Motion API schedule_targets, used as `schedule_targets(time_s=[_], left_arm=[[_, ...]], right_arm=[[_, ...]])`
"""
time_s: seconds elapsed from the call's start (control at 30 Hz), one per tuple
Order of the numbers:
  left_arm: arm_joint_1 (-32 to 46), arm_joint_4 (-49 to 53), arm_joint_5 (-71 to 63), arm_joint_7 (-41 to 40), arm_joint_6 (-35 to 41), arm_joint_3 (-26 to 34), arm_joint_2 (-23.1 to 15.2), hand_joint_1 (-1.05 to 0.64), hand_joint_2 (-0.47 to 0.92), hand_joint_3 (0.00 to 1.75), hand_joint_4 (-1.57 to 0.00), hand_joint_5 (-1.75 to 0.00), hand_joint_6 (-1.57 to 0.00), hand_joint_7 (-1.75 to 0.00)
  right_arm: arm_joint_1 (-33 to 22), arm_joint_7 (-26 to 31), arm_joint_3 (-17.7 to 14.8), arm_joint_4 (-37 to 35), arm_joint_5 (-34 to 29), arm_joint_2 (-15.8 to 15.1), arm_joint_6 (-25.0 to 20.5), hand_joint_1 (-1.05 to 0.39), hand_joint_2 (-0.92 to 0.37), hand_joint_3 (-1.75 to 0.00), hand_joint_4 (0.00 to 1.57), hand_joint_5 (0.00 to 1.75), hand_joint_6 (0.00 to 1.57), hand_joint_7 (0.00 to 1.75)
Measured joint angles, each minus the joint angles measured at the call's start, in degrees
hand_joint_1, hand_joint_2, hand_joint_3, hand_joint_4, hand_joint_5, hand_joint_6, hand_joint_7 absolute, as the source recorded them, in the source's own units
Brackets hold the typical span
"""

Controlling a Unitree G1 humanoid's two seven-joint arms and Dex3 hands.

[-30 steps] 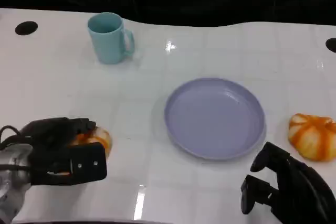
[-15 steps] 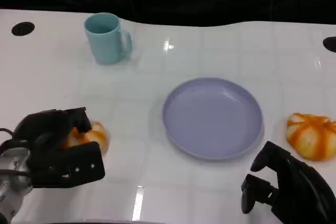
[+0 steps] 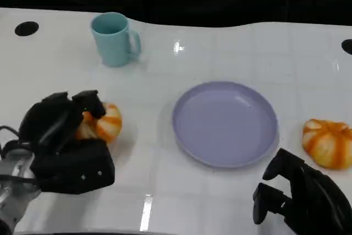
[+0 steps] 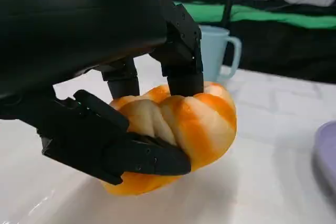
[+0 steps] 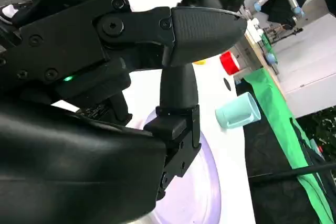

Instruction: Grasp the bread from the table and place it into the plate.

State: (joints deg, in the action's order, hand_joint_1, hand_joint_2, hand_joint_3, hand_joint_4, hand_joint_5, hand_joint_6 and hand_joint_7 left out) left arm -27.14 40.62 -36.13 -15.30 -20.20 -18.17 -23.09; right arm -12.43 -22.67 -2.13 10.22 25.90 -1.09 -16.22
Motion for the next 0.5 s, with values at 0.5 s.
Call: schedule_targets(time_s=[0.5], left_arm=[[-9.2, -2.8, 0.3, 1.3, -0.8, -1.7, 6.6, -0.16, 0.57, 1.03, -0.87, -1.75, -0.67, -1.75]], right_arm=[[0.0, -0.3, 0.0, -0.2, 0.0, 0.0, 0.2, -0.55, -0.91, -0.46, 0.75, 1.75, 0.47, 1.75]])
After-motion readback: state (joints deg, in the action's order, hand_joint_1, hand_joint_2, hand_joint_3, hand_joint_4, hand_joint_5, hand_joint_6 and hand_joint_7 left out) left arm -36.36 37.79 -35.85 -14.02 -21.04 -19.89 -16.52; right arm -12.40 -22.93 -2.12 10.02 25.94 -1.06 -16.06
